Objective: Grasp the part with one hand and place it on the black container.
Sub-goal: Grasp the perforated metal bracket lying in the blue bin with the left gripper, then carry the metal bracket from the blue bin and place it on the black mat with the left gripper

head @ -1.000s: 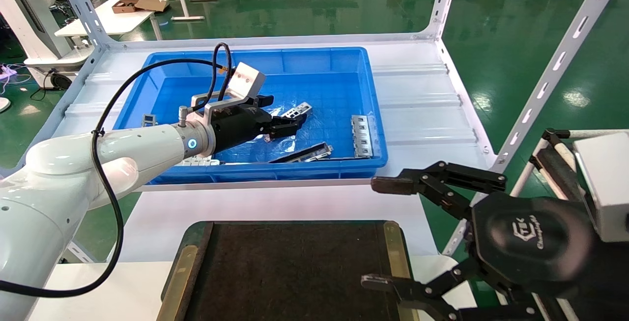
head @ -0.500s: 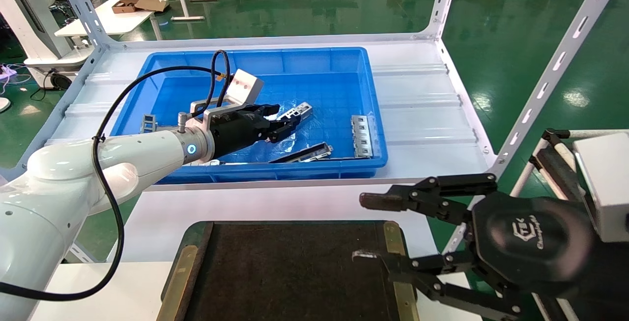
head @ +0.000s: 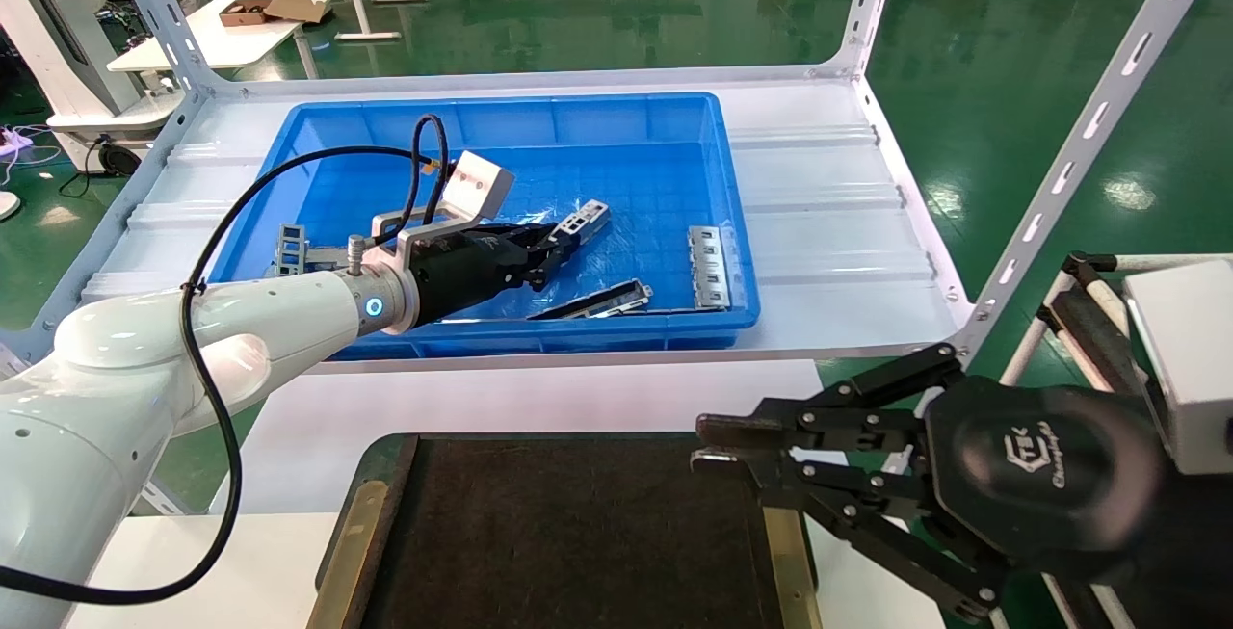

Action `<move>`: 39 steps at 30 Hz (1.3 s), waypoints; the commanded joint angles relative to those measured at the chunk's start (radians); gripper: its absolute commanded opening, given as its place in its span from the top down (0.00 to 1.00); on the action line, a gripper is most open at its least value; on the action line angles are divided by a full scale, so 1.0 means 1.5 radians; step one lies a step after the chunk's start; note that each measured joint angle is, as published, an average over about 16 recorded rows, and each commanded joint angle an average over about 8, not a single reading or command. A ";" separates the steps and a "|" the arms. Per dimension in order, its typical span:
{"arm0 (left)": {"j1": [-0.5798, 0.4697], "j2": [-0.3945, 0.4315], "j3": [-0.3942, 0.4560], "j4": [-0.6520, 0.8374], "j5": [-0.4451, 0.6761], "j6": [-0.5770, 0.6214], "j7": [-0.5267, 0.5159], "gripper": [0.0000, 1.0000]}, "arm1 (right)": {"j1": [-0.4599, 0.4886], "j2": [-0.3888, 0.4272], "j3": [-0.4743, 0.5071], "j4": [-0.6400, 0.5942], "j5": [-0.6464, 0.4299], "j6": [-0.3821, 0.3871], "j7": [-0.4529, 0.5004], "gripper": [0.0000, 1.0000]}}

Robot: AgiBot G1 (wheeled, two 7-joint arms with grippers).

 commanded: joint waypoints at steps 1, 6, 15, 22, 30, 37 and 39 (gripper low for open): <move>0.002 -0.001 0.000 -0.001 -0.004 0.002 0.000 1.00 | 0.000 0.000 0.000 0.000 0.000 0.000 0.000 1.00; -0.006 -0.013 -0.014 -0.013 -0.029 0.037 0.006 1.00 | 0.000 0.000 0.000 0.000 0.000 0.000 0.000 1.00; -0.016 -0.065 -0.038 -0.058 -0.073 0.177 -0.003 1.00 | 0.000 0.000 0.000 0.000 0.000 0.000 0.000 1.00; 0.015 -0.126 -0.047 -0.135 -0.103 0.300 -0.051 1.00 | 0.000 0.000 -0.001 0.000 0.000 0.000 0.000 1.00; 0.134 -0.212 -0.056 -0.335 -0.157 0.425 -0.132 1.00 | 0.000 0.000 -0.001 0.000 0.001 0.000 0.000 1.00; 0.276 -0.272 -0.062 -0.509 -0.194 0.424 -0.209 1.00 | 0.000 0.000 -0.001 0.000 0.001 0.000 0.000 1.00; 0.314 -0.284 -0.061 -0.545 -0.192 0.392 -0.232 1.00 | 0.000 0.000 -0.001 0.000 0.001 0.000 0.000 1.00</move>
